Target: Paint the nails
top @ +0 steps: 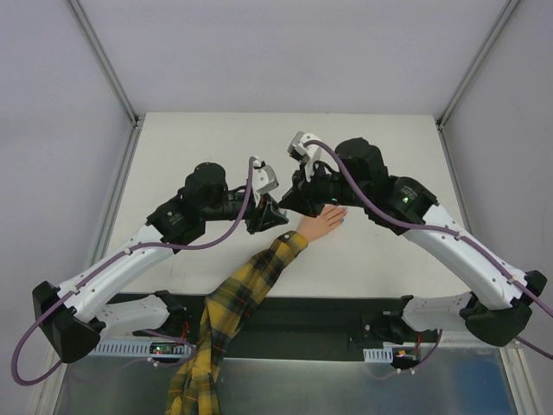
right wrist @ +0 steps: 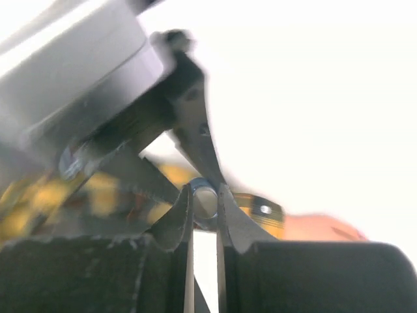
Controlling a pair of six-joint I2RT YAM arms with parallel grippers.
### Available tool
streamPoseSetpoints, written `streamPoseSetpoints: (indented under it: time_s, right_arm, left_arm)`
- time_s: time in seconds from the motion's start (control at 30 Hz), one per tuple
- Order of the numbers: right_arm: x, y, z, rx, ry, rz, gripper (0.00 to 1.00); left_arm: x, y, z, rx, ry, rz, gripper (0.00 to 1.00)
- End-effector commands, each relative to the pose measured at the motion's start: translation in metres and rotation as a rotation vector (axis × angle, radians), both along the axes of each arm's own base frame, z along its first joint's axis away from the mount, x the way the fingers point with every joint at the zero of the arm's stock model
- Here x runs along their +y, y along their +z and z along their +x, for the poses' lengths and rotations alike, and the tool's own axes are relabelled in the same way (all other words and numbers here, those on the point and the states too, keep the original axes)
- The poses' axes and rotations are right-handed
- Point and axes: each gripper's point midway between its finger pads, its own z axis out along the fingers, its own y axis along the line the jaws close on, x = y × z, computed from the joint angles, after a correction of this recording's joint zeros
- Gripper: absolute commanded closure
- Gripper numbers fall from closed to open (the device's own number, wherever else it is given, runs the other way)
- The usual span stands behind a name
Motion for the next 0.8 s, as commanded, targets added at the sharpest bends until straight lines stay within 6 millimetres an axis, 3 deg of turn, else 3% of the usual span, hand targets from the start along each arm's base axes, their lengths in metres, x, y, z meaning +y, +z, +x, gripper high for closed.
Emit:
streamPoseSetpoints:
  time_s: [0.0, 0.1, 0.23, 0.27, 0.4, 0.53, 0.63, 0.67, 0.77]
  right_arm:
    - [-0.006, -0.014, 0.028, 0.077, -0.573, -0.008, 1.0]
    - [0.013, -0.018, 0.041, 0.096, -0.702, 0.022, 0.99]
    - [0.012, -0.006, 0.046, 0.055, -0.707, 0.053, 0.99]
    - [0.01, 0.005, 0.043, 0.049, -0.68, 0.073, 0.95]
    - [-0.005, 0.023, 0.031, -0.004, -0.577, 0.07, 0.52]
    - [-0.021, 0.03, 0.012, -0.022, -0.394, 0.053, 0.4]
    - [-0.024, 0.033, -0.009, 0.003, -0.184, 0.076, 0.39]
    - [-0.021, 0.034, -0.022, 0.031, -0.076, 0.091, 0.39]
    - [-0.019, 0.038, -0.046, 0.031, 0.139, 0.105, 0.42]
  left_arm:
    - [0.065, -0.002, 0.114, -0.214, 0.652, 0.147, 1.0]
    - [0.067, -0.008, 0.122, -0.214, 0.682, 0.172, 1.0]
    - [0.062, -0.014, 0.114, -0.209, 0.627, 0.172, 1.0]
    - [0.06, -0.011, 0.109, -0.212, 0.604, 0.159, 1.0]
    - [0.042, -0.005, 0.09, -0.195, 0.462, 0.111, 1.0]
    - [0.019, 0.002, 0.055, -0.163, 0.237, 0.041, 1.0]
    - [0.0, 0.012, 0.005, -0.114, -0.053, -0.041, 1.0]
    - [-0.005, 0.019, -0.021, -0.08, -0.197, -0.082, 1.0]
    - [-0.007, 0.029, -0.051, -0.009, -0.366, -0.13, 1.0]
